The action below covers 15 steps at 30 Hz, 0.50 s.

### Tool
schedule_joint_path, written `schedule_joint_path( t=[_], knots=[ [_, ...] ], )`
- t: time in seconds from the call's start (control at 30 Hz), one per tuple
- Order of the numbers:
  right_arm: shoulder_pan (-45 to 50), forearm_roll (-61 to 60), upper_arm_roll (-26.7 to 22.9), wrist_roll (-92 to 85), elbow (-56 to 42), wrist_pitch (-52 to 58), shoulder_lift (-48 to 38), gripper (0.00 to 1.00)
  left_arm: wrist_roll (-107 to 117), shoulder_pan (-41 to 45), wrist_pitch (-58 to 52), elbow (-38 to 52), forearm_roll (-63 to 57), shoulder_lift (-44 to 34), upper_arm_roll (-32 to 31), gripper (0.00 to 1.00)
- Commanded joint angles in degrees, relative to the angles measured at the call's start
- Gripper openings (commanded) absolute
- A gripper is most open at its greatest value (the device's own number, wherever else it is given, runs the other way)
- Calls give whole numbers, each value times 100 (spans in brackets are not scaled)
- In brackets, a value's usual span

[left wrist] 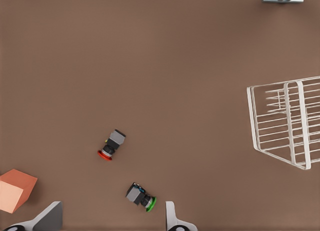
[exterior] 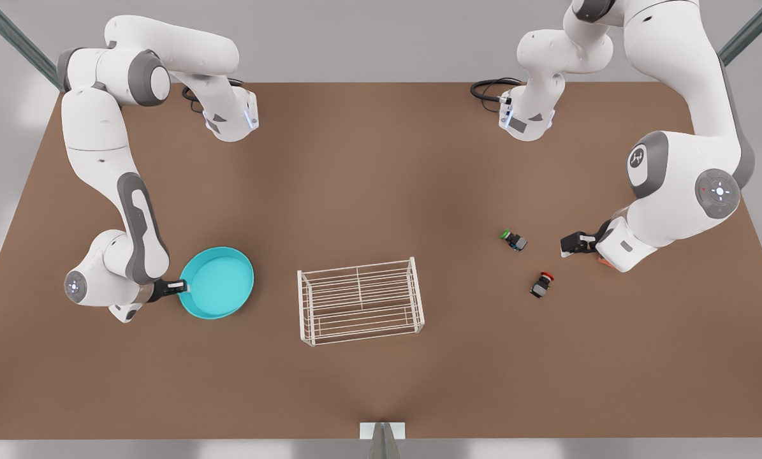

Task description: Place the plate on the shelf with right arm and place the red button switch in the plate with left arm

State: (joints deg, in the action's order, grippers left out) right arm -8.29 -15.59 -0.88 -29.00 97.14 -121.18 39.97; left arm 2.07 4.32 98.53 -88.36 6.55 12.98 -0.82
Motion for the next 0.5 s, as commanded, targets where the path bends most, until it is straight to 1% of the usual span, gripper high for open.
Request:
schedule_joint_path(
  t=[0.0, 0.07, 0.27, 0.33, 0.37, 0.4, 0.43, 0.47],
  knots=[
    [3, -6, 0, -387, -11, 156, -24, 25, 39, -1, 17, 3, -4, -6, 3, 100],
    [3, -50, 0, -378, -29, 490, -191, 25, 31, -1, 17, 3, -4, -6, 3, 100],
    [-6, -59, 18, -378, -37, 1035, -595, 24, 179, -1, 26, 3, -4, 3, -6, 100],
    [-6, -252, 26, -378, -37, 1431, -797, 24, 514, 183, 298, -172, -250, -6, -24, 100],
    [3, -357, 61, -352, -37, 1588, -920, 24, 514, 393, 832, -855, -311, -312, -24, 100],
    [21, -419, 79, -317, -37, 1764, -1026, 24, 750, 789, 2044, -2209, -610, -936, -32, 100],
    [21, -419, 97, -317, -37, 1817, -1096, 23, 945, 1053, 2407, -2379, -619, -850, -50, 100],
    [21, -428, 105, -308, -37, 1967, -1175, 23, 805, 1089, 2811, -2563, -672, -789, -50, 100]
  ],
)
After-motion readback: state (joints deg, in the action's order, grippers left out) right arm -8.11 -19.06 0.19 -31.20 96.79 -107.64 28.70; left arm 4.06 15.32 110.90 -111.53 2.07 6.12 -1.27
